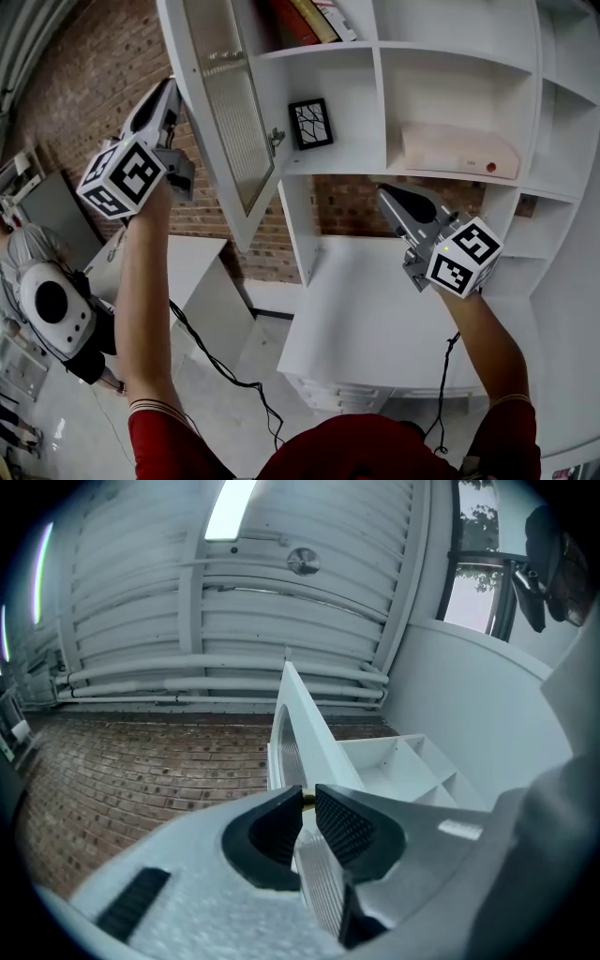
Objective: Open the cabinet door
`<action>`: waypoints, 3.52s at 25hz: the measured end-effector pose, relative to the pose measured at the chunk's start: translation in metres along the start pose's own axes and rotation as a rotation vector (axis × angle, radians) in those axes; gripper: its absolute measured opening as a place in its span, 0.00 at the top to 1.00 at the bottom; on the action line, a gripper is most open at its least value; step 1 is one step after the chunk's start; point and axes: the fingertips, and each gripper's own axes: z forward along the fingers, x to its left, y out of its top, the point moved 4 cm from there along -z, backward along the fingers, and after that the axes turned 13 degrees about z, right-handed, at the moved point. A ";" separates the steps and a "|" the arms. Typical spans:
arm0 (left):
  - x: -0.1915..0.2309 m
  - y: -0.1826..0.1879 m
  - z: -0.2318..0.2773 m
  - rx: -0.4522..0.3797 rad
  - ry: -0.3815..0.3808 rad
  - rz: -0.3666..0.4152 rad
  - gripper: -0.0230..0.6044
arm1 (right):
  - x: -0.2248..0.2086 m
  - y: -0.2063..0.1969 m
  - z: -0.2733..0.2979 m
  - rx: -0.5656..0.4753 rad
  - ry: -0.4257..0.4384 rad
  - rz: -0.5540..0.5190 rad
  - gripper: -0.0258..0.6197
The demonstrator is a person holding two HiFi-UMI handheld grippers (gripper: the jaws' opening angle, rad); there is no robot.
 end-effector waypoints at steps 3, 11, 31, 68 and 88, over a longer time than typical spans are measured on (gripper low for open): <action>0.014 0.000 -0.010 0.004 0.019 -0.005 0.90 | 0.014 -0.002 0.001 0.003 -0.013 -0.009 0.94; 0.034 -0.028 -0.017 0.053 0.058 -0.010 0.96 | 0.012 -0.009 0.000 0.020 -0.037 -0.014 0.94; -0.081 0.008 -0.081 0.114 0.044 -0.037 0.96 | 0.035 0.044 -0.065 0.002 -0.004 -0.038 0.94; -0.344 0.028 -0.213 0.161 -0.280 -0.251 0.96 | 0.159 0.046 -0.177 -0.018 -0.026 -0.084 0.94; -0.347 0.047 -0.241 0.132 -0.334 -0.230 0.96 | 0.185 0.034 -0.189 0.005 -0.087 -0.086 0.94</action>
